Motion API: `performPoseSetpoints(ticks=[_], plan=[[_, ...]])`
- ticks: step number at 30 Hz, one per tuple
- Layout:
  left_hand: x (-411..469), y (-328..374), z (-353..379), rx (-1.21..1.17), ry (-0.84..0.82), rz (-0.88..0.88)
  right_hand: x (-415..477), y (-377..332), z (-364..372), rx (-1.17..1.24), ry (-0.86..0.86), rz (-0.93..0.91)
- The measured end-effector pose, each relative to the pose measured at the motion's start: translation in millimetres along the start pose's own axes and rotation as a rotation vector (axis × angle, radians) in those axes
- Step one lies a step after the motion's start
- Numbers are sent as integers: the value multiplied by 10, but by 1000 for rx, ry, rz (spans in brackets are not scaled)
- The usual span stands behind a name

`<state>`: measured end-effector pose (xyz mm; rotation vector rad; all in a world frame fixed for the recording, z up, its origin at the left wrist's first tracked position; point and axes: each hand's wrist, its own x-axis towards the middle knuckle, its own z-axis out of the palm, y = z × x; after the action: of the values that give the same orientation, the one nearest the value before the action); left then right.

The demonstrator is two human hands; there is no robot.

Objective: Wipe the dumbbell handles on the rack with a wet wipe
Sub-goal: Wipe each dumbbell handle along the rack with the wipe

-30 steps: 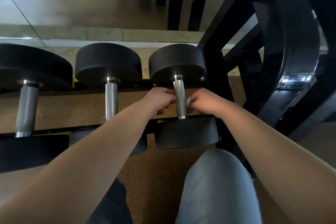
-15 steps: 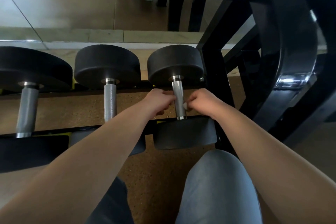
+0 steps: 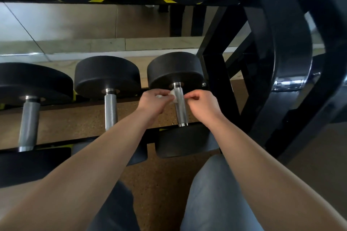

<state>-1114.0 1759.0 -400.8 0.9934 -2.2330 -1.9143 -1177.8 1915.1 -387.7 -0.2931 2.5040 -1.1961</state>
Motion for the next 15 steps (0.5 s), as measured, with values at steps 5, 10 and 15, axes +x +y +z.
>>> performPoseSetpoints(ticks=[5,10,15], plan=[[3,-40,17,291,-242,-156,-4,-20,9,-96,-40,41],[-57,-64,28,460,-389,-240,27,-27,16,-95,-49,62],[77,-34,135,-21,-155,-320,13,-36,7,-90,-59,54]])
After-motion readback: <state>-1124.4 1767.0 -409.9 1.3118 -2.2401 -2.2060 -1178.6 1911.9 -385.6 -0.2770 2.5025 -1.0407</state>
